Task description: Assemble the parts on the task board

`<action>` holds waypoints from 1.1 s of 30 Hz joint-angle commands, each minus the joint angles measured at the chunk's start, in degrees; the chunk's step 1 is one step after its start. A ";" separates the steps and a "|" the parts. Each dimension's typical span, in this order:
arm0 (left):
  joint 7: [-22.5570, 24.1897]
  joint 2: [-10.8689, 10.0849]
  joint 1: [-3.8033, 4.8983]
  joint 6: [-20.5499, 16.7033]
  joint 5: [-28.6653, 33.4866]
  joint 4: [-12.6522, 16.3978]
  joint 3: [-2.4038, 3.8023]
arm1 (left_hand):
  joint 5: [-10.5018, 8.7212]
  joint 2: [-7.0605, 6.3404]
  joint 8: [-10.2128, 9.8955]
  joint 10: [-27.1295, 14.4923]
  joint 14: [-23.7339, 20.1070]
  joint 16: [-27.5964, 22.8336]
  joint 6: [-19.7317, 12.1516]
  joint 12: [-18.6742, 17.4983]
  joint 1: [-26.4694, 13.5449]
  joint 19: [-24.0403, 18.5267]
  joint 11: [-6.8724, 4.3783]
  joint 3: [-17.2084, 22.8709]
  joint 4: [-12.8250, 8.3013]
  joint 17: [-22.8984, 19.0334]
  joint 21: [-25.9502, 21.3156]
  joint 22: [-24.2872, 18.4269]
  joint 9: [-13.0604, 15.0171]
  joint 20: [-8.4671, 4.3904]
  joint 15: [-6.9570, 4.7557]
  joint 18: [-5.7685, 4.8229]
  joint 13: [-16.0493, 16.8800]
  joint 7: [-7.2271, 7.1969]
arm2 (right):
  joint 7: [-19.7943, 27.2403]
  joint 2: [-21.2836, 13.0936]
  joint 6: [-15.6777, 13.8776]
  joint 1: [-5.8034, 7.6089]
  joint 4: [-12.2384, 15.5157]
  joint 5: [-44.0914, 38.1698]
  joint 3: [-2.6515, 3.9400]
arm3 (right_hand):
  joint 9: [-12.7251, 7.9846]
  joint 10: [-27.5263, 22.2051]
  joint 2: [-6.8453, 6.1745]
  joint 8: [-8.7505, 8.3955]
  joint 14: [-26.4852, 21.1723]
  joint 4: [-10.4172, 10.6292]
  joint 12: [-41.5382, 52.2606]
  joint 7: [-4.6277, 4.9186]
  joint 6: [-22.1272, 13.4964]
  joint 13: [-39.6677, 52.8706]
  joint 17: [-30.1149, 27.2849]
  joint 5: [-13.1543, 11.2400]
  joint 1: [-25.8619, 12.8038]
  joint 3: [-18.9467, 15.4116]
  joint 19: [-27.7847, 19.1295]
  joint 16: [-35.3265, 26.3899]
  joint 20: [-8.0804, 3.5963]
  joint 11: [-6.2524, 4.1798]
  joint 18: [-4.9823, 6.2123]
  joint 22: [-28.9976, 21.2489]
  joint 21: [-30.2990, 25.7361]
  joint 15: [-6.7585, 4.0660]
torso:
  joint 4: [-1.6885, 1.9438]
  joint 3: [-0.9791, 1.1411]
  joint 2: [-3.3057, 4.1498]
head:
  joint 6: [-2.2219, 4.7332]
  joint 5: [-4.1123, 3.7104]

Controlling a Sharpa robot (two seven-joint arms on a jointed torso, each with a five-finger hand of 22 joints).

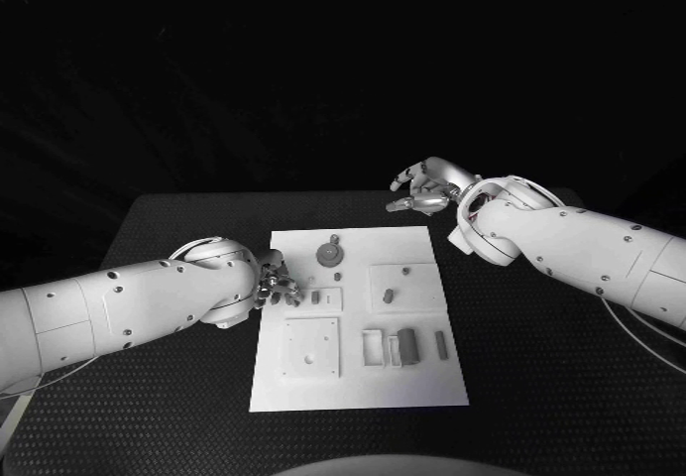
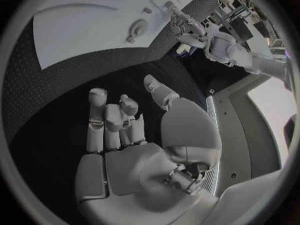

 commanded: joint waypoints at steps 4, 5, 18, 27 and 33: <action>0.36 -0.07 -0.48 2.16 0.01 0.71 -0.26 | 0.39 0.17 0.08 0.43 0.38 0.09 1.29 -0.28 0.91 0.29 -0.08 0.43 -0.33 -0.06 0.23 0.06 1.00 0.03 -0.88 0.35 0.09 1.02 | 0.44 -0.05 0.60 -0.06 0.06 -0.02 0.03 | -0.10 -0.45 0.72 0.26 -0.59 0.00 0.40 0.37 -0.14 -0.08 -0.09 0.17 -0.05 -0.34 0.02 -0.20 -0.29 0.03 2.61 0.90 -0.26 0.02 | 0.04 -0.01 -0.02 | -0.09 -0.05; 0.29 -0.11 -0.49 2.47 0.01 0.78 -0.26 | 0.39 0.17 0.08 0.43 0.38 0.09 1.29 -0.28 0.93 0.29 -0.09 0.44 -0.34 -0.06 0.23 0.06 1.00 0.04 -0.88 0.35 0.09 1.01 | 0.44 -0.07 0.60 -0.06 0.06 -0.02 0.03 | -0.10 -0.45 0.72 0.26 -0.59 0.00 0.40 0.37 -0.14 -0.08 -0.09 0.17 -0.05 -0.34 0.02 -0.20 -0.29 0.03 2.61 0.90 -0.26 0.02 | 0.04 -0.01 -0.01 | -0.12 -0.07; -0.40 -0.60 -0.64 5.28 -1.49 1.80 -0.26 | 0.40 0.26 0.02 0.55 0.53 0.11 1.42 -0.31 1.48 0.43 -0.12 0.62 -0.86 -0.08 0.22 0.14 1.09 0.10 -0.88 0.30 0.17 0.98 | 0.46 -0.13 0.63 -0.13 0.05 0.01 0.03 | -0.10 -0.46 0.72 0.26 -0.60 0.02 0.41 0.38 -0.15 -0.10 -0.10 0.17 -0.08 -0.35 0.02 -0.20 -0.28 0.03 2.61 0.90 -0.27 0.02 | -0.03 -0.02 0.01 | -0.15 -0.03; -0.67 -0.61 -0.66 6.26 -1.94 1.82 -0.26 | 0.40 0.27 0.01 0.59 0.57 0.12 1.46 -0.32 1.58 0.49 -0.13 0.63 -1.00 -0.09 0.23 0.18 1.12 0.16 -0.88 0.25 0.19 0.97 | 0.46 -0.18 0.61 -0.15 0.12 0.02 0.03 | -0.11 -0.46 0.73 0.26 -0.60 0.03 0.42 0.38 -0.15 -0.11 -0.10 0.17 -0.10 -0.36 0.01 -0.20 -0.28 0.03 2.61 0.90 -0.28 0.02 | 0.04 -0.02 -0.02 | -0.12 -0.05; -0.54 -0.61 -0.66 5.58 -1.94 1.79 -0.26 | 0.40 0.24 -0.01 0.58 0.57 0.11 1.45 -0.34 1.58 0.49 -0.12 0.61 -1.03 -0.10 0.22 0.18 1.12 0.19 -0.88 0.22 0.20 0.98 | 0.45 -0.19 0.61 -0.15 0.09 0.04 0.03 | -0.11 -0.47 0.73 0.27 -0.60 0.04 0.42 0.38 -0.15 -0.12 -0.10 0.17 -0.11 -0.36 0.01 -0.20 -0.28 0.03 2.61 0.90 -0.28 0.03 | 0.00 0.01 0.02 | -0.12 -0.01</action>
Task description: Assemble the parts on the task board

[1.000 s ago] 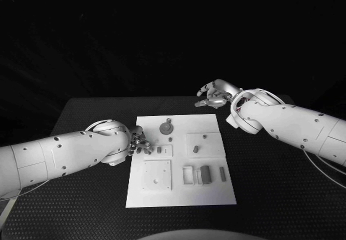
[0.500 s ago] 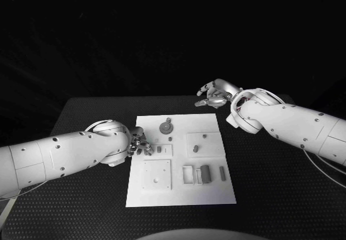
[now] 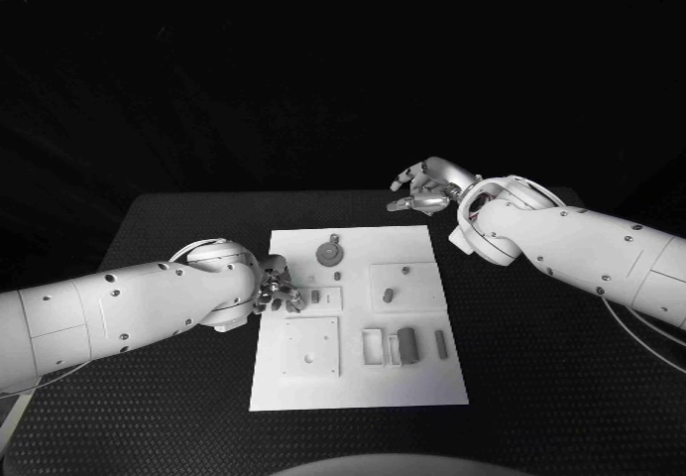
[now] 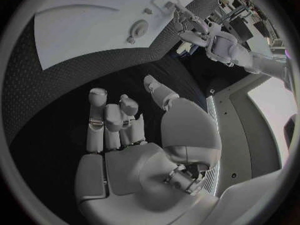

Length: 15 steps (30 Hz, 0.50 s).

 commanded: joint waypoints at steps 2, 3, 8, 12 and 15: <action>-0.36 0.01 -0.54 1.08 -0.61 -0.20 -0.41 | 0.20 0.55 0.08 0.37 0.40 0.11 1.29 -0.34 1.29 0.30 0.10 0.70 -0.95 -0.10 0.22 0.09 0.26 -0.03 -0.71 0.21 0.08 1.09 | 0.44 0.00 0.54 -0.03 0.03 -0.03 0.03 | -0.07 -0.35 0.50 0.27 -0.44 0.05 0.19 0.27 -0.01 -0.08 -0.06 0.17 0.12 -0.37 0.13 -0.20 -0.39 -0.09 2.60 0.90 -0.28 -0.14 | -0.03 0.02 0.01 | 0.01 0.04; -0.24 0.00 -0.54 0.71 -0.61 -0.24 -0.41 | 0.20 0.56 0.08 0.37 0.40 0.11 1.29 -0.34 1.30 0.30 0.10 0.70 -0.95 -0.10 0.22 0.09 0.26 -0.02 -0.71 0.21 0.08 1.09 | 0.45 0.01 0.54 -0.03 0.03 -0.03 0.03 | -0.07 -0.35 0.49 0.27 -0.44 0.05 0.19 0.27 -0.01 -0.08 -0.06 0.17 0.11 -0.37 0.13 -0.20 -0.39 -0.09 2.60 0.90 -0.28 -0.14 | -0.03 0.02 0.01 | 0.01 0.04; 0.99 -0.36 -0.54 -2.91 1.68 -0.35 -0.40 | 0.20 0.69 0.08 0.42 0.43 0.11 1.35 -0.35 1.37 0.35 0.08 0.75 -0.99 -0.11 0.21 0.10 0.28 0.00 -0.72 0.20 0.09 1.07 | 0.45 0.03 0.49 -0.03 -0.04 -0.02 0.03 | -0.07 -0.35 0.49 0.27 -0.44 0.05 0.20 0.27 -0.01 -0.09 -0.06 0.17 0.11 -0.37 0.13 -0.20 -0.39 -0.09 2.60 0.90 -0.28 -0.13 | -0.05 0.02 0.02 | 0.07 0.01; 1.92 -0.74 -0.54 -4.81 5.01 -0.24 -0.38 | 0.20 0.74 0.10 0.48 0.49 0.12 1.42 -0.34 1.41 0.43 0.07 0.77 -1.03 -0.12 0.22 0.11 0.32 0.01 -0.74 0.19 0.11 1.05 | 0.45 0.04 0.48 -0.04 -0.06 -0.02 0.03 | -0.07 -0.35 0.49 0.27 -0.44 0.05 0.20 0.27 -0.01 -0.09 -0.06 0.17 0.11 -0.37 0.13 -0.20 -0.39 -0.09 2.60 0.91 -0.28 -0.13 | -0.04 0.03 0.02 | 0.11 -0.03; 2.03 -1.05 -0.53 -5.60 6.37 -0.06 -0.33 | 0.19 0.76 0.11 0.51 0.52 0.12 1.45 -0.34 1.42 0.46 0.06 0.76 -1.04 -0.12 0.22 0.11 0.33 0.01 -0.75 0.19 0.12 1.05 | 0.45 0.06 0.46 -0.04 -0.13 -0.02 0.03 | -0.07 -0.35 0.50 0.27 -0.44 0.05 0.21 0.27 -0.01 -0.09 -0.06 0.17 0.11 -0.37 0.13 -0.20 -0.39 -0.09 2.60 0.91 -0.28 -0.13 | -0.03 0.03 0.04 | 0.23 -0.07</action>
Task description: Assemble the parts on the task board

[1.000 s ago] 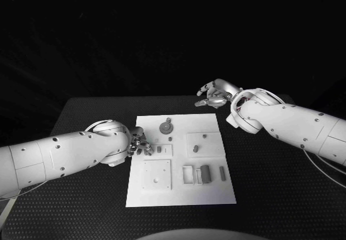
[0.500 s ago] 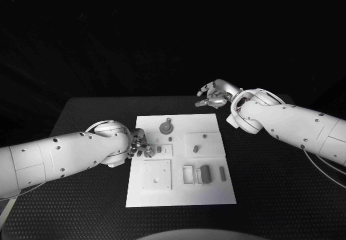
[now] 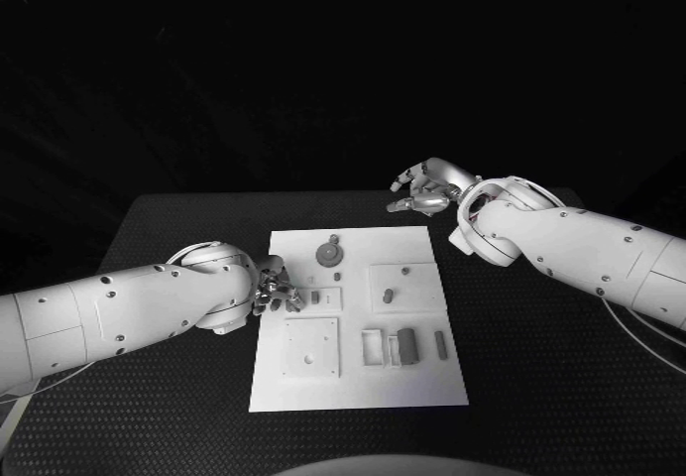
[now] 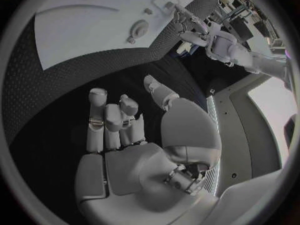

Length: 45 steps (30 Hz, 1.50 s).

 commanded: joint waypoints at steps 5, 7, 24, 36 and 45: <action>0.55 -0.31 -0.19 -3.32 3.58 -0.14 0.25 | 0.16 0.78 0.32 0.53 0.53 0.12 1.47 -0.34 1.42 0.49 0.05 0.92 -0.89 -0.08 0.22 0.06 0.04 -0.01 -0.75 0.20 0.08 1.01 | 0.44 0.07 0.49 -0.03 -0.07 -0.05 0.03 | -0.07 -0.36 0.50 0.27 -0.45 0.05 0.21 0.37 0.08 -0.10 -0.06 0.17 0.11 -0.37 0.14 -0.19 -0.41 -0.08 2.60 0.91 -0.29 -0.13 | 0.06 0.00 -0.02 | 0.11 -0.05; 0.54 -0.29 -0.18 -3.43 3.57 -0.39 0.29 | 0.16 0.79 0.32 0.54 0.54 0.12 1.48 -0.35 1.42 0.50 0.05 0.92 -0.89 -0.08 0.22 0.06 0.04 -0.01 -0.76 0.21 0.08 1.01 | 0.44 0.10 0.51 -0.03 -0.07 -0.05 0.03 | -0.07 -0.36 0.50 0.27 -0.45 0.05 0.21 0.37 0.08 -0.10 -0.06 0.17 0.11 -0.37 0.14 -0.19 -0.41 -0.08 2.60 0.91 -0.29 -0.13 | 0.05 0.00 -0.02 | 0.13 -0.02; 0.26 0.79 -0.16 -2.78 2.60 -2.73 0.39 | 0.16 0.84 0.34 0.69 0.70 0.14 1.57 -0.33 1.40 0.69 0.00 0.87 -0.92 -0.10 0.23 0.08 0.14 -0.05 -0.82 0.25 0.12 0.97 | 0.41 0.15 0.60 -0.04 -0.13 -0.05 0.03 | -0.08 -0.36 0.51 0.28 -0.45 0.05 0.24 0.37 0.08 -0.12 -0.07 0.17 0.11 -0.38 0.15 -0.18 -0.41 -0.08 2.60 0.91 -0.29 -0.13 | 0.04 0.01 0.01 | 0.09 0.03; 0.28 1.27 -0.16 -1.98 2.59 -2.81 0.39 | 0.15 0.84 0.33 0.74 0.75 0.14 1.58 -0.34 1.36 0.76 -0.01 0.84 -0.92 -0.10 0.22 0.09 0.18 -0.05 -0.85 0.26 0.14 0.95 | 0.41 0.15 0.68 -0.04 -0.16 -0.05 0.03 | -0.08 -0.37 0.51 0.28 -0.45 0.04 0.25 0.37 0.07 -0.13 -0.07 0.17 0.12 -0.38 0.15 -0.18 -0.41 -0.08 2.60 0.91 -0.29 -0.13 | 0.03 0.02 -0.01 | 0.02 0.00; -0.11 1.24 -0.16 -0.57 2.41 -2.63 0.38 | 0.16 0.86 0.31 0.75 0.77 0.15 1.57 -0.34 1.35 0.78 -0.02 0.83 -0.93 -0.11 0.22 0.10 0.20 -0.05 -0.85 0.26 0.14 0.95 | 0.39 0.08 0.75 -0.04 -0.15 -0.05 0.03 | -0.08 -0.38 0.50 0.28 -0.45 0.04 0.26 0.37 0.07 -0.14 -0.07 0.17 0.13 -0.38 0.15 -0.17 -0.41 -0.08 2.60 0.92 -0.29 -0.13 | 0.04 0.02 0.00 | -0.09 -0.07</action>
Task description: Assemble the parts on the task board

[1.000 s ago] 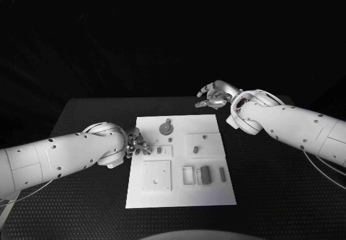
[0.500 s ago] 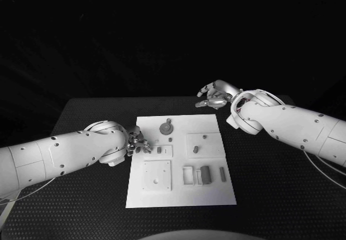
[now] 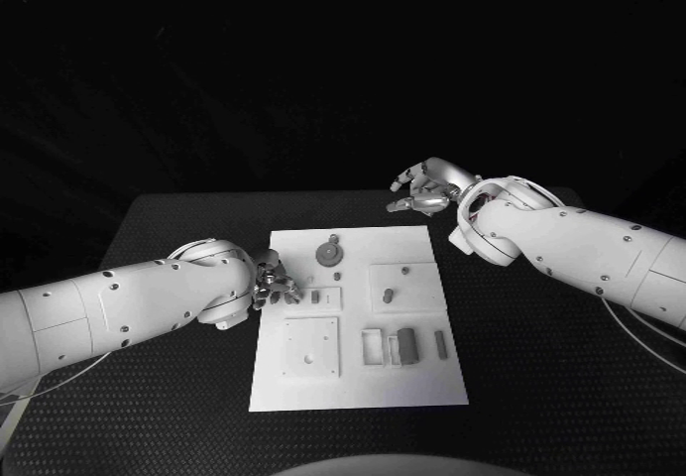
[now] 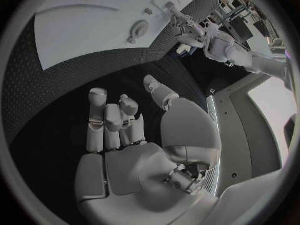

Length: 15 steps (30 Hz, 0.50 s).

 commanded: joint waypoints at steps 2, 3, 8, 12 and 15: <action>-0.11 0.11 -0.03 1.65 -0.84 0.12 -0.02 | 0.15 0.86 0.17 0.35 0.41 0.15 1.28 -0.35 1.35 0.47 -0.01 0.99 -0.77 -0.06 0.21 0.08 0.13 0.06 -0.88 0.26 0.06 0.89 | 0.39 -0.01 0.65 -0.02 0.04 -0.08 0.03 | -0.09 -0.48 0.50 0.28 -0.45 0.04 0.27 0.25 -0.04 -0.10 -0.08 0.17 0.12 -0.38 0.04 -0.17 -0.30 0.02 2.60 0.92 -0.29 -0.13 | 0.03 -0.02 0.01 | -0.01 -0.03; -0.14 0.11 -0.03 1.74 -1.03 0.09 -0.02 | 0.15 0.85 0.16 0.35 0.41 0.15 1.28 -0.35 1.35 0.47 -0.01 0.98 -0.78 -0.06 0.21 0.08 0.13 0.06 -0.88 0.26 0.06 0.89 | 0.39 -0.01 0.65 -0.02 0.05 -0.08 0.03 | -0.09 -0.48 0.50 0.29 -0.45 0.03 0.27 0.25 -0.04 -0.11 -0.08 0.17 0.13 -0.38 0.04 -0.17 -0.30 0.02 2.60 0.92 -0.29 -0.13 | 0.03 -0.02 0.01 | -0.02 -0.01; -0.31 0.11 -0.03 1.76 -1.11 -0.09 -0.02 | 0.15 0.85 0.15 0.35 0.41 0.15 1.27 -0.36 1.34 0.47 -0.01 0.98 -0.78 -0.07 0.20 0.08 0.14 0.07 -0.88 0.26 0.06 0.90 | 0.39 -0.06 0.64 -0.02 0.05 -0.08 0.03 | -0.09 -0.49 0.50 0.29 -0.46 0.03 0.27 0.25 -0.04 -0.11 -0.08 0.17 0.13 -0.39 0.04 -0.17 -0.30 0.02 2.60 0.92 -0.30 -0.13 | 0.03 -0.02 0.01 | -0.06 -0.02; -0.35 0.22 -0.03 1.82 -1.11 -0.22 -0.02 | 0.15 0.85 0.14 0.35 0.41 0.14 1.26 -0.37 1.33 0.48 -0.01 0.97 -0.79 -0.07 0.19 0.08 0.15 0.07 -0.88 0.25 0.07 0.90 | 0.39 -0.05 0.64 -0.02 0.04 -0.08 0.03 | -0.09 -0.49 0.50 0.29 -0.46 0.03 0.28 0.25 -0.04 -0.12 -0.09 0.17 0.13 -0.39 0.04 -0.17 -0.30 0.02 2.60 0.92 -0.30 -0.13 | 0.03 -0.02 0.01 | -0.06 -0.02; -0.27 0.41 -0.03 1.56 -0.91 -0.40 -0.02 | 0.15 0.84 0.14 0.35 0.41 0.14 1.26 -0.38 1.28 0.48 -0.01 0.94 -0.76 -0.07 0.18 0.09 0.16 0.08 -0.88 0.25 0.07 0.90 | 0.40 -0.05 0.61 -0.02 0.03 -0.08 0.03 | -0.10 -0.49 0.50 0.29 -0.46 0.03 0.28 0.25 -0.04 -0.12 -0.09 0.17 0.13 -0.39 0.04 -0.17 -0.30 0.02 2.60 0.92 -0.30 -0.13 | 0.04 -0.04 0.01 | -0.07 -0.02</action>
